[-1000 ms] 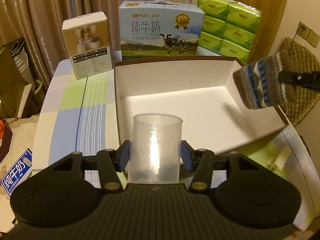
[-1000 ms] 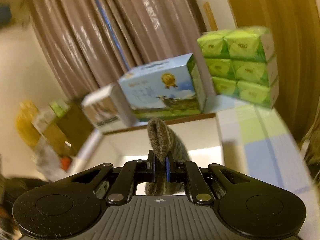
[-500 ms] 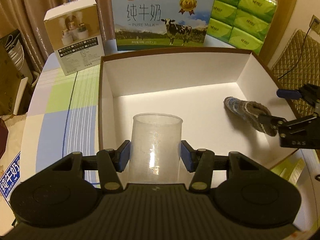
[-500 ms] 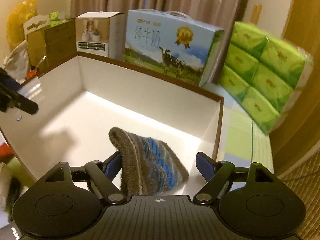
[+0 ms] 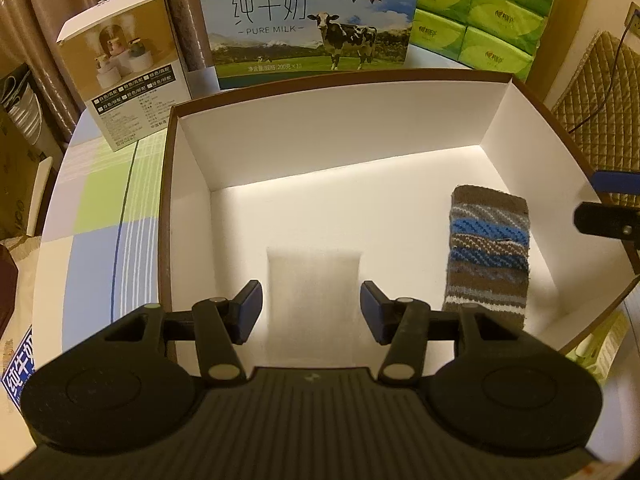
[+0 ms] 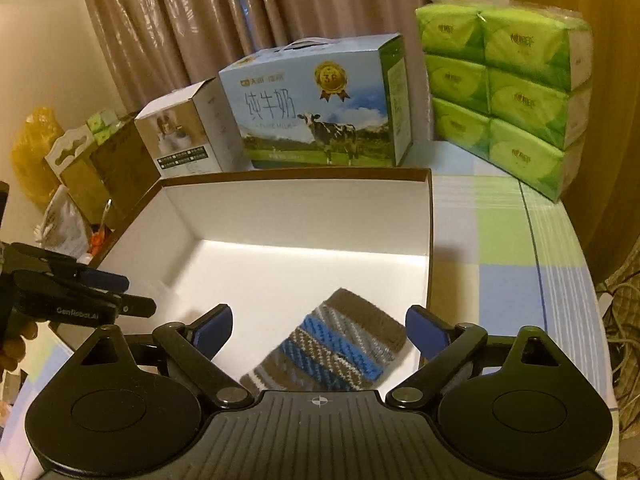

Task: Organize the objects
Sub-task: 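Lower the sock into the brown box with the right tool while the left tool sets the cup inside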

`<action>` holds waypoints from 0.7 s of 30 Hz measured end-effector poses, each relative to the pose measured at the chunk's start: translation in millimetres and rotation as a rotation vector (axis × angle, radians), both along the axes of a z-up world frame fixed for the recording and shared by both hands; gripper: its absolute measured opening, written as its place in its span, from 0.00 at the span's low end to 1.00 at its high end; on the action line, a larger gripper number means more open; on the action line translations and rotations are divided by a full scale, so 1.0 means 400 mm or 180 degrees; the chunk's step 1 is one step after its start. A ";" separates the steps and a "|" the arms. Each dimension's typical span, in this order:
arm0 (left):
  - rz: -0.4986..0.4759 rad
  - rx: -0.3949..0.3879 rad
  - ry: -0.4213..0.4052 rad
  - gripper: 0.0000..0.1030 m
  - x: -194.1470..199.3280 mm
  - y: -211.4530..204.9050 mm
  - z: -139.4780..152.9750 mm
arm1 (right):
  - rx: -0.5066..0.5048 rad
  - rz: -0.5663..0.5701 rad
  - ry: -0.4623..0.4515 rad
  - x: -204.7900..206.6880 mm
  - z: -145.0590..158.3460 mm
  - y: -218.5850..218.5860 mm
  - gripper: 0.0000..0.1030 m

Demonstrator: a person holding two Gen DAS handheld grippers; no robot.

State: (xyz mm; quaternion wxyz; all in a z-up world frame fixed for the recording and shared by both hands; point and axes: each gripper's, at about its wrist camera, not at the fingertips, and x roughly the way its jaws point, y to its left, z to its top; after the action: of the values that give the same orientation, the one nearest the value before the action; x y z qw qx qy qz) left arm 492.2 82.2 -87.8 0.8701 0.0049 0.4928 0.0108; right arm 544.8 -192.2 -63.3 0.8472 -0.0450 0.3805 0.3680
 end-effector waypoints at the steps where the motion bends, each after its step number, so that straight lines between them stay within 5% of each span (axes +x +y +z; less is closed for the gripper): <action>1: 0.0004 0.0009 -0.0003 0.60 0.000 0.000 0.001 | -0.0012 0.0007 -0.0018 -0.004 0.003 -0.001 0.89; 7: 0.0051 0.0045 -0.0061 0.71 -0.014 0.008 0.024 | -0.0007 -0.0012 -0.0059 -0.020 0.013 -0.020 0.90; 21: 0.0159 -0.0037 -0.0310 0.76 -0.127 0.029 0.128 | 0.0068 -0.0063 -0.0092 -0.089 0.057 -0.083 0.94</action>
State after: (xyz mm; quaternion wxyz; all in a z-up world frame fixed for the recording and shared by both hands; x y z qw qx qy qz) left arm 441.4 93.6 -36.7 0.8925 -0.0129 0.4499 0.0299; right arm 509.1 -225.6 -40.4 0.8566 -0.0375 0.3647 0.3630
